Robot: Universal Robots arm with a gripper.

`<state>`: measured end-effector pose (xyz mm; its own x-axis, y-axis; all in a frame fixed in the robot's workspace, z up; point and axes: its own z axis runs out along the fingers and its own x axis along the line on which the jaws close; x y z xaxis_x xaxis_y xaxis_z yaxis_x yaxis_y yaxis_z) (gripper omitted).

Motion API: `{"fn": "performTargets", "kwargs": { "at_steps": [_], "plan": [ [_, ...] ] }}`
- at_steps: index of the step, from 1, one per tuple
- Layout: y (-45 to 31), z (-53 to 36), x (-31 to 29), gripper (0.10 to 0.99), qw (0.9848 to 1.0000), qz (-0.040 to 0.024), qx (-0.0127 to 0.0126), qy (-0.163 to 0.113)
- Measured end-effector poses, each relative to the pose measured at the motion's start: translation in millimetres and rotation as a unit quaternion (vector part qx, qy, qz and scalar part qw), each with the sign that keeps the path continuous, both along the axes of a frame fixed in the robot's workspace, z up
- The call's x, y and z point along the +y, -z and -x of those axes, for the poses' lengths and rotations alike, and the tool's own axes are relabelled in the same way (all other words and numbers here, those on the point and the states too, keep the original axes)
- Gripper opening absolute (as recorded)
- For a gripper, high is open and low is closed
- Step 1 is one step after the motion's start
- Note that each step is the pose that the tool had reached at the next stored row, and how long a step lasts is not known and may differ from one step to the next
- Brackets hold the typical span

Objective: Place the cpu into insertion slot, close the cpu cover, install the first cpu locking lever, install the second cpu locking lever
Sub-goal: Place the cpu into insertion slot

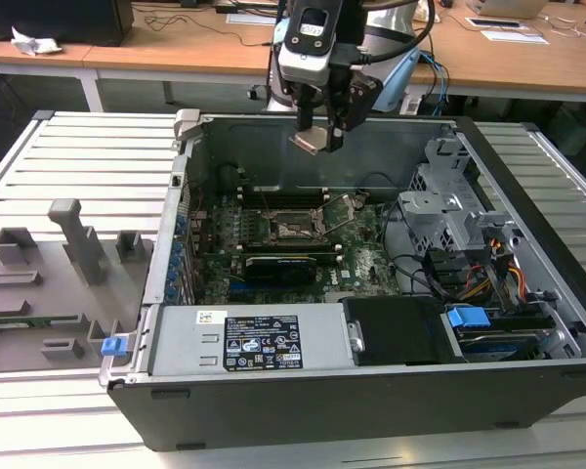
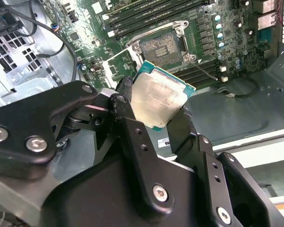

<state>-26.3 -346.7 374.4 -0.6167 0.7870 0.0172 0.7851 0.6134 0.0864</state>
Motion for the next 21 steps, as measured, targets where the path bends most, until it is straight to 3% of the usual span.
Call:
{"fn": "performTargets", "kwargs": {
  "at_steps": [7, 15, 21],
  "plan": [
    [0.4, 0.0, 0.0, 0.537, 0.9993, 0.0000, 0.0000, 0.036],
    [0.9, 0.0, 0.0, 0.537, 0.9967, 0.0001, 0.0000, 0.081],
    [1.4, 0.0, 0.0, 0.537, 0.9952, 0.0001, 0.0000, 0.098]
  ]
}}
